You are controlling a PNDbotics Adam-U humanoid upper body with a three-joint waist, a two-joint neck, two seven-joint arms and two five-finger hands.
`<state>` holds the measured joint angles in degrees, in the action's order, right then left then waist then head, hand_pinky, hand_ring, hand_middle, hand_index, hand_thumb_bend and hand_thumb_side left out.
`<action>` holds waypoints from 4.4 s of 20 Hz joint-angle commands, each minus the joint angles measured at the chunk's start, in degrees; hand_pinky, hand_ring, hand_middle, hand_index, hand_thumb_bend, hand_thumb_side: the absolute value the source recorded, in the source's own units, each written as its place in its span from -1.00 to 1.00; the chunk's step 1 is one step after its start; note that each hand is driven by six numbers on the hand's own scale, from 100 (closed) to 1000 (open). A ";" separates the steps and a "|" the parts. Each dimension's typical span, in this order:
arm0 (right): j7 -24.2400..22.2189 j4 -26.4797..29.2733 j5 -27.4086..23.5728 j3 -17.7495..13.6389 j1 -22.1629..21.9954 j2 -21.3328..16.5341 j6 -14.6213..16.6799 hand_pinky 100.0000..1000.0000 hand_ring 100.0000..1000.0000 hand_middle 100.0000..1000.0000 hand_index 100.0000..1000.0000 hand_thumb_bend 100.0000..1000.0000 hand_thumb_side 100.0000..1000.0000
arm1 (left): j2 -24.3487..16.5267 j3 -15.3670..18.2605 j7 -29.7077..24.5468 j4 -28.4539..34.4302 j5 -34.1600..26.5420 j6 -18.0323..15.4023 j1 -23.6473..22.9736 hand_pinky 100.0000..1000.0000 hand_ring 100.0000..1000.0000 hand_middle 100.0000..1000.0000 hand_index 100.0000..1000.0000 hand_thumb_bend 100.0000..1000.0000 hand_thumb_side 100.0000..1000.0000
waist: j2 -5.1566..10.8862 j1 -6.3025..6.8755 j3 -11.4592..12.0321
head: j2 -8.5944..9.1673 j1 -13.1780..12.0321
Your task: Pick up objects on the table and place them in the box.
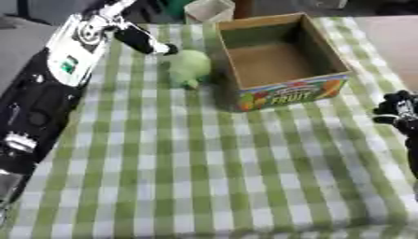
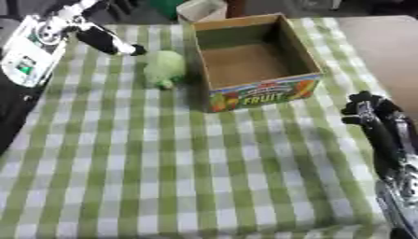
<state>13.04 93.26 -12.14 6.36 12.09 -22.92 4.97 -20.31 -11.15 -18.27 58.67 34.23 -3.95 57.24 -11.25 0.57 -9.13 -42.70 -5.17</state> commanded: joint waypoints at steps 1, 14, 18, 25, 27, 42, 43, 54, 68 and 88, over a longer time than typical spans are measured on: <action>-0.37 0.81 0.12 0.03 0.81 -0.71 0.02 0.14 0.17 0.01 0.25 -1.00 0.13 | 2.26 1.52 1.58 -3.96 4.36 -1.12 2.25 0.19 0.39 0.38 0.64 0.29 -1.00 | 0.78 -0.05 -0.30 | 0.79 -0.43; -0.69 0.71 0.04 0.36 1.19 -0.44 0.03 0.14 0.17 0.01 0.25 -1.00 0.14 | 7.65 4.36 7.40 -10.95 13.37 -0.20 2.30 0.26 0.48 0.48 0.66 0.46 -0.99 | 0.14 0.32 -1.36 | 1.58 -0.97; -0.66 0.65 0.04 0.35 1.15 -0.39 0.04 0.14 0.17 0.01 0.25 -1.00 0.14 | 8.33 4.46 9.50 -12.39 16.19 0.67 1.93 0.27 0.48 0.49 0.66 0.48 -0.98 | 0.10 0.33 -1.43 | 1.62 -0.97; -0.57 0.58 0.04 0.22 1.06 -0.33 0.09 0.14 0.17 0.00 0.25 -1.00 0.14 | 8.47 4.80 8.88 -13.89 19.35 1.64 1.39 -0.02 0.05 -0.03 0.26 0.19 -0.92 | 0.06 0.30 -1.31 | 1.68 -0.82; -0.55 0.56 0.05 0.19 1.03 -0.32 0.11 0.14 0.17 0.00 0.25 -1.00 0.14 | 8.41 5.17 9.82 -13.71 19.83 2.30 1.32 -0.14 -0.12 -0.18 0.08 -0.09 -0.96 | 0.07 0.27 -1.27 | 1.67 -0.75; -0.64 0.55 0.03 0.18 1.03 -0.32 0.11 0.14 0.17 0.00 0.25 -1.00 0.13 | 6.39 5.40 17.83 -2.93 14.21 5.23 3.93 -0.35 -0.46 -0.56 -0.29 -0.61 -1.00 | 0.29 -0.05 -1.13 | 1.67 -0.71; -0.67 0.57 0.03 0.20 1.12 -0.32 0.11 0.14 0.18 0.00 0.25 -1.00 0.13 | 6.62 5.35 18.57 -1.57 13.39 4.49 4.63 -0.35 -0.46 -0.56 -0.28 -0.61 -1.00 | 0.23 -0.09 -1.17 | 1.77 -0.76; -1.78 0.69 -0.17 1.29 2.55 0.02 -0.13 0.14 0.17 0.00 0.25 -1.00 0.13 | 12.07 0.42 18.64 2.78 9.67 -0.76 6.34 -0.24 -0.33 -0.43 -0.17 -0.47 -1.00 | -0.17 0.22 -3.72 | 2.96 -2.79; -2.57 0.59 -0.22 2.01 4.14 0.76 -0.11 0.14 0.18 0.00 0.25 -1.00 0.15 | 14.02 1.14 19.63 -3.17 23.67 -8.00 3.85 0.25 0.49 0.42 0.54 0.56 -1.00 | -1.38 1.14 -5.89 | 4.14 -3.11; -0.86 0.12 0.11 0.04 1.47 0.34 0.33 0.15 0.18 0.00 0.25 -1.00 0.14 | 4.26 5.22 26.17 17.16 12.22 -5.38 -5.11 0.11 0.40 0.35 0.45 0.54 -1.00 | 0.14 0.14 -0.28 | 2.63 1.10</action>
<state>11.85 92.86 -12.19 7.11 13.22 -21.45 5.17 -13.41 -6.84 8.07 73.11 47.74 -10.17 51.40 -12.26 0.94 -9.27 -39.76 -4.60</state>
